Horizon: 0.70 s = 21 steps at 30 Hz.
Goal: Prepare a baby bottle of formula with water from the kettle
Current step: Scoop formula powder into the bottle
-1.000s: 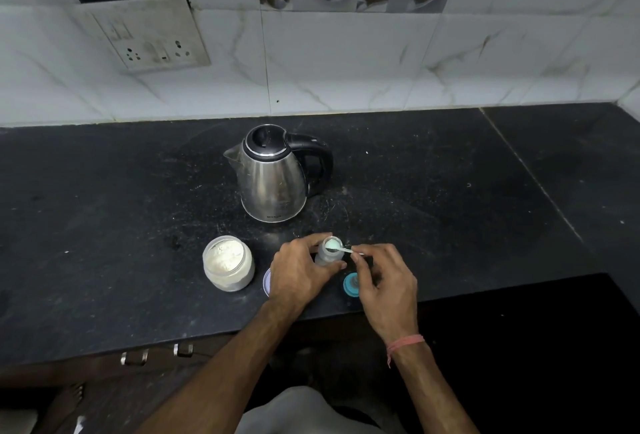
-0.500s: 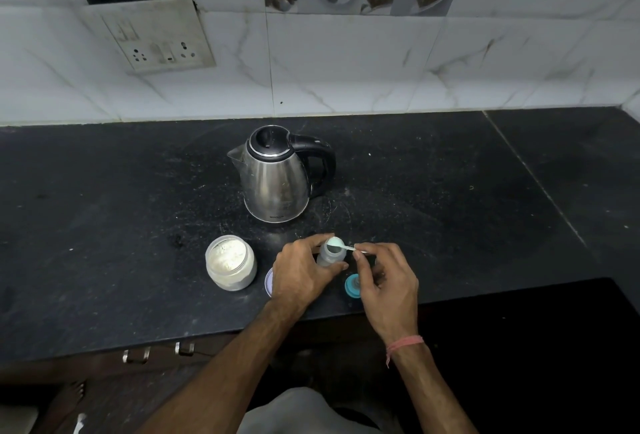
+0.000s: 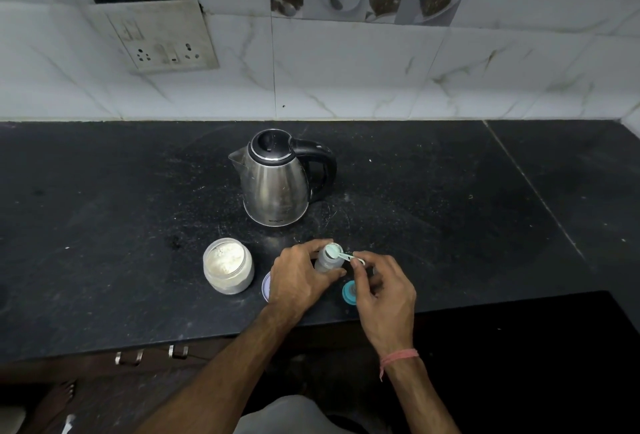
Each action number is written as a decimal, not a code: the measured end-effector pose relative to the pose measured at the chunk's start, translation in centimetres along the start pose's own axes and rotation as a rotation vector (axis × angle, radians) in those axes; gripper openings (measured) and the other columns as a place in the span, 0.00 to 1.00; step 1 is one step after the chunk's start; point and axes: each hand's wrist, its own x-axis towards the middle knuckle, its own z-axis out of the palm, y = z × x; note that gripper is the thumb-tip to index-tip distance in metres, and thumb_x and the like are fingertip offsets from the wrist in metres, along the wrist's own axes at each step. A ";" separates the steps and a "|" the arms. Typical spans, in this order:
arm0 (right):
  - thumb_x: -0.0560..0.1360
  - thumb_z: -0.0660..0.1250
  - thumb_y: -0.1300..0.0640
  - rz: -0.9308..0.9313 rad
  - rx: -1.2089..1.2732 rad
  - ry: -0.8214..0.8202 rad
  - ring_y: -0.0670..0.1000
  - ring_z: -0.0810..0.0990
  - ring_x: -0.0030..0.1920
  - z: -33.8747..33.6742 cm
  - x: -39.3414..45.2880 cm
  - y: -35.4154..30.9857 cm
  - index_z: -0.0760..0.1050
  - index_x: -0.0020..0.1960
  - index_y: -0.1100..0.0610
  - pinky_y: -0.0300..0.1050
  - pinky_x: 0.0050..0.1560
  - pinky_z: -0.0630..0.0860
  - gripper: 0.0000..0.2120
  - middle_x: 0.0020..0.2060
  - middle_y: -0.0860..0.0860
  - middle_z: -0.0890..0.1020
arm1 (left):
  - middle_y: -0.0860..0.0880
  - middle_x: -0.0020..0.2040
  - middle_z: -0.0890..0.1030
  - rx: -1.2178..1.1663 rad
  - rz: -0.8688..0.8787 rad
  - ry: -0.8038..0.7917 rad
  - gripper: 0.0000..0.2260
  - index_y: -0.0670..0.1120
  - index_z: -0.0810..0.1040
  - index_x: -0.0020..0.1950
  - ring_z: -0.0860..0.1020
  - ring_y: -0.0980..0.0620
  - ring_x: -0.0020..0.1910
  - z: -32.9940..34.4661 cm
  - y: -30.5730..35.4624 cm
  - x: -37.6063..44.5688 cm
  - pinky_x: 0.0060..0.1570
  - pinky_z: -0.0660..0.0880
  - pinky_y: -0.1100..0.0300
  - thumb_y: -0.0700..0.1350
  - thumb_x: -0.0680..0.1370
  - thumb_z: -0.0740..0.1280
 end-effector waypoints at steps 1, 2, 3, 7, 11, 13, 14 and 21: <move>0.82 0.75 0.55 0.011 0.003 0.008 0.45 0.85 0.41 0.1 0.0 0.0 0.86 0.59 0.51 0.35 0.39 0.80 0.06 0.49 0.35 0.83 | 0.62 0.60 0.89 0.005 0.000 -0.002 0.29 0.61 0.86 0.69 0.85 0.64 0.60 0.0 0.0 0.0 0.64 0.83 0.56 0.61 0.70 0.86; 0.82 0.76 0.55 0.027 0.008 0.015 0.45 0.85 0.41 0.2 0.1 0.0 0.87 0.59 0.51 0.35 0.39 0.80 0.06 0.49 0.35 0.83 | 0.62 0.60 0.89 0.009 0.001 -0.006 0.29 0.61 0.86 0.69 0.85 0.64 0.60 0.0 0.0 0.0 0.64 0.83 0.56 0.61 0.70 0.86; 0.82 0.76 0.56 0.042 0.016 0.022 0.45 0.85 0.40 0.3 0.1 0.0 0.87 0.59 0.51 0.36 0.38 0.81 0.06 0.48 0.36 0.83 | 0.62 0.60 0.89 0.010 0.001 -0.010 0.29 0.61 0.86 0.70 0.85 0.64 0.61 -0.1 0.1 0.0 0.65 0.82 0.56 0.61 0.70 0.86; 0.81 0.76 0.57 0.055 0.039 0.039 0.45 0.85 0.41 0.3 0.0 -0.2 0.87 0.58 0.51 0.32 0.38 0.78 0.07 0.48 0.39 0.85 | 0.63 0.61 0.89 0.014 -0.001 -0.010 0.28 0.62 0.86 0.70 0.85 0.64 0.61 -0.2 0.2 0.0 0.65 0.82 0.57 0.61 0.70 0.86; 0.81 0.77 0.59 0.058 0.041 0.054 0.45 0.84 0.41 0.1 0.0 -0.4 0.87 0.58 0.52 0.29 0.38 0.75 0.06 0.48 0.41 0.85 | 0.62 0.60 0.89 0.005 -0.001 -0.014 0.28 0.62 0.86 0.69 0.85 0.64 0.61 -0.2 0.2 0.0 0.65 0.83 0.54 0.61 0.70 0.86; 0.81 0.76 0.59 0.075 0.044 0.055 0.45 0.84 0.41 0.0 0.0 -0.4 0.87 0.58 0.53 0.29 0.37 0.75 0.07 0.48 0.42 0.85 | 0.62 0.59 0.89 0.008 0.000 -0.016 0.28 0.62 0.86 0.69 0.85 0.63 0.61 -0.1 0.1 0.0 0.65 0.83 0.53 0.60 0.70 0.86; 0.81 0.76 0.59 0.084 0.047 0.051 0.44 0.84 0.41 0.0 0.0 -0.4 0.87 0.58 0.53 0.29 0.37 0.75 0.07 0.48 0.42 0.85 | 0.61 0.59 0.89 0.012 -0.002 -0.019 0.28 0.62 0.86 0.69 0.85 0.62 0.61 -0.1 0.1 0.1 0.65 0.83 0.52 0.60 0.70 0.86; 0.83 0.75 0.58 0.205 0.190 0.069 0.45 0.82 0.35 0.0 0.0 -0.5 0.87 0.57 0.50 0.32 0.36 0.76 0.06 0.42 0.45 0.86 | 0.63 0.55 0.88 0.024 -0.003 -0.029 0.27 0.63 0.82 0.64 0.85 0.61 0.57 0.2 0.1 0.3 0.61 0.84 0.48 0.60 0.68 0.87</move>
